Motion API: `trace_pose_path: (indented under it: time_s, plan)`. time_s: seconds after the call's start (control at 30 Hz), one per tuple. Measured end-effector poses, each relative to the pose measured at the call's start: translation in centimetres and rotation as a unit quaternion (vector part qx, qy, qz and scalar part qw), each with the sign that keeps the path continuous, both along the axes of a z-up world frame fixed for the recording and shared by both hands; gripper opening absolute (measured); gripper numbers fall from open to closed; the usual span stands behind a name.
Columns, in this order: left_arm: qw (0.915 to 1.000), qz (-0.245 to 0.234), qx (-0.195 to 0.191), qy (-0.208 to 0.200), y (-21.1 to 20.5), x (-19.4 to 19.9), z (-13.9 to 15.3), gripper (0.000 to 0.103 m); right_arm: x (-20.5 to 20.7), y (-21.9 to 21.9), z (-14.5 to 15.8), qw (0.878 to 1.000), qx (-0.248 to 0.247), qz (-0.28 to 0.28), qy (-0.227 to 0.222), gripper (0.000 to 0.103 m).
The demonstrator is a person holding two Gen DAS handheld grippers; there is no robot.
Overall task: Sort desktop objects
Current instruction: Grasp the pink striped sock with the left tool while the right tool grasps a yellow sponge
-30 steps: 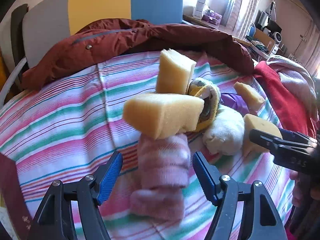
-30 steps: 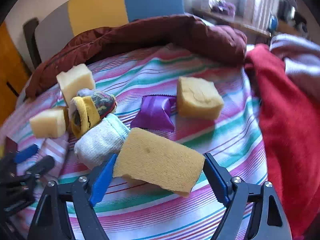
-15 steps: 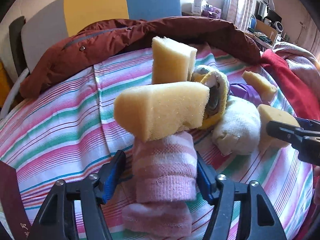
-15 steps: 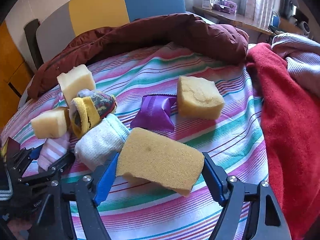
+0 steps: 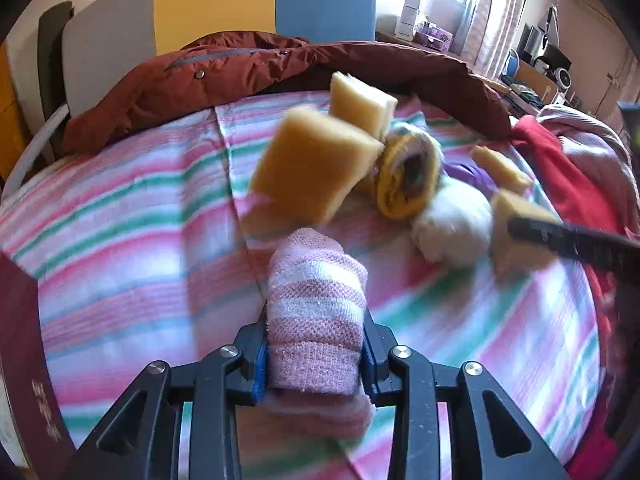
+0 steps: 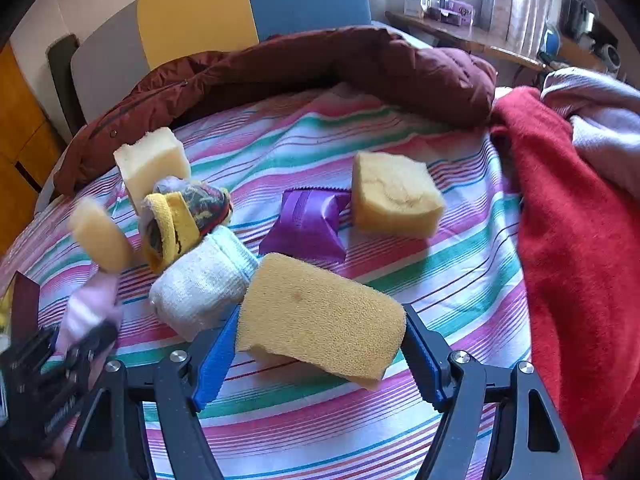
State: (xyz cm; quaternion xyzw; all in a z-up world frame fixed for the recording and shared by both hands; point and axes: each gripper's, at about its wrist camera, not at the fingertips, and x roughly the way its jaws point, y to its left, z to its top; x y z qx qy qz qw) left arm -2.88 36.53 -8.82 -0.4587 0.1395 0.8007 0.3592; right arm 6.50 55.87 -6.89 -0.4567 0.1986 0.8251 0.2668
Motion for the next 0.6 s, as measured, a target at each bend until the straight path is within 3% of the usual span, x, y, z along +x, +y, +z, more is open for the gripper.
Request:
trace_pose_path:
  time_s: [0.17, 0.33, 0.6]
  plan:
    - [1.0, 0.007, -0.001, -0.001, -2.4, 2.1, -0.1, 0.035, 0.6, -0.4, 1.9, 0.999, 0.008, 0.011, 0.045, 0.076]
    - [0.9995, 0.013, 0.0, 0.027, -3.7, 3.5, 1.0, 0.036, 0.7, -2.3, 3.4, 0.994, 0.012, 0.057, 0.089, 0.076]
    - [0.9963, 0.044, 0.019, 0.072, -7.7, 4.8, 4.5, 0.036, -0.6, -6.2, 3.5, 0.986, 0.006, 0.137, 0.095, 0.077]
